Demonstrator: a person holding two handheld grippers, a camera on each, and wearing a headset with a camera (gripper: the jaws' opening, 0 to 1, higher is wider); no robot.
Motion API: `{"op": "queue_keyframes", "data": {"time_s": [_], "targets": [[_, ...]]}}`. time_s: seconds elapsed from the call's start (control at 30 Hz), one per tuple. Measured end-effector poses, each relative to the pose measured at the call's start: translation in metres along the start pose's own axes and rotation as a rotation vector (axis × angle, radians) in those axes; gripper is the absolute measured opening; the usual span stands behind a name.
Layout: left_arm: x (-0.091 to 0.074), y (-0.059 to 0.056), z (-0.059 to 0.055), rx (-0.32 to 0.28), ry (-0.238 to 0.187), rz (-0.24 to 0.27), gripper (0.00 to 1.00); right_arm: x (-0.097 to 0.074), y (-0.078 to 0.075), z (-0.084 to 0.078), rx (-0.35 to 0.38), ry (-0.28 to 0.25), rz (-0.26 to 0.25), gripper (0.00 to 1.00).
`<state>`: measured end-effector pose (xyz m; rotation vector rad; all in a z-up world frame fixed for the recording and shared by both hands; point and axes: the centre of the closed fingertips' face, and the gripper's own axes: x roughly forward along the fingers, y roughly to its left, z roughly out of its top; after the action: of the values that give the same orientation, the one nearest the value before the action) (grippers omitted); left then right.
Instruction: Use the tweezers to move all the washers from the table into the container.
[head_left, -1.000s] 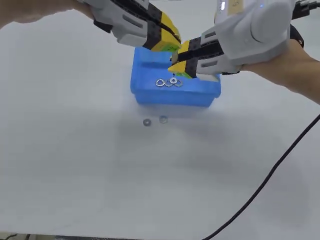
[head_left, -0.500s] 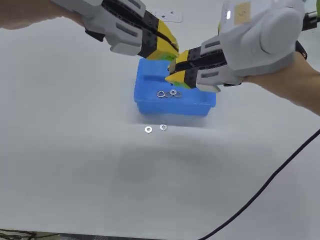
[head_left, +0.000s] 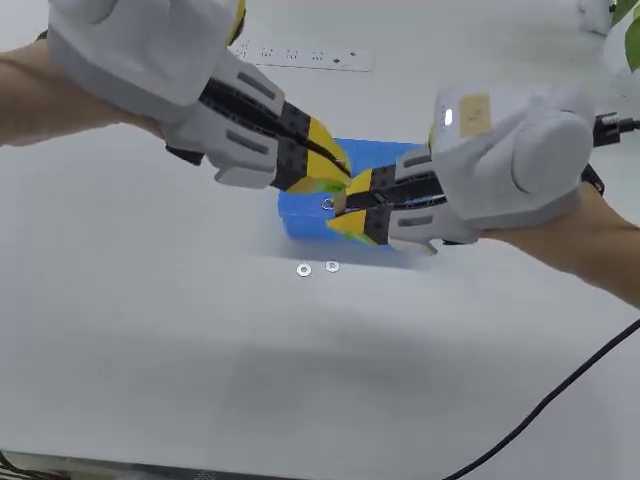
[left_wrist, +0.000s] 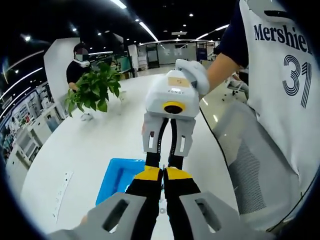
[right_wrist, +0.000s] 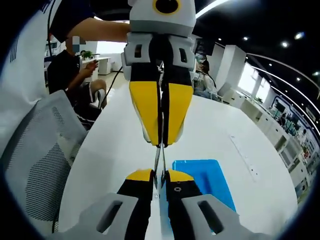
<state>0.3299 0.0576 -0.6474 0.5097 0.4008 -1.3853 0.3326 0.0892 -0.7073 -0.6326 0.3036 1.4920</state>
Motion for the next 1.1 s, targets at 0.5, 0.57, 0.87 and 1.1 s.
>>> {"op": "queue_keyframes", "data": {"time_s": [0.5,0.57,0.87,1.1], "targets": [[0.014,-0.018,-0.024,-0.064,0.001,0.002,0.05,0.018,0.025,-0.022,0.008,0.043,0.047,0.10],[0.017,-0.018,-0.031,-0.059,0.005,0.006,0.05,0.019,0.025,-0.026,-0.021,0.068,0.050,0.10],[0.023,-0.012,-0.045,-0.082,0.007,0.007,0.05,0.032,0.020,-0.042,-0.005,0.081,0.062,0.11],[0.029,-0.009,-0.052,-0.086,0.009,0.004,0.05,0.035,0.017,-0.050,0.019,0.082,0.063,0.11]]}}
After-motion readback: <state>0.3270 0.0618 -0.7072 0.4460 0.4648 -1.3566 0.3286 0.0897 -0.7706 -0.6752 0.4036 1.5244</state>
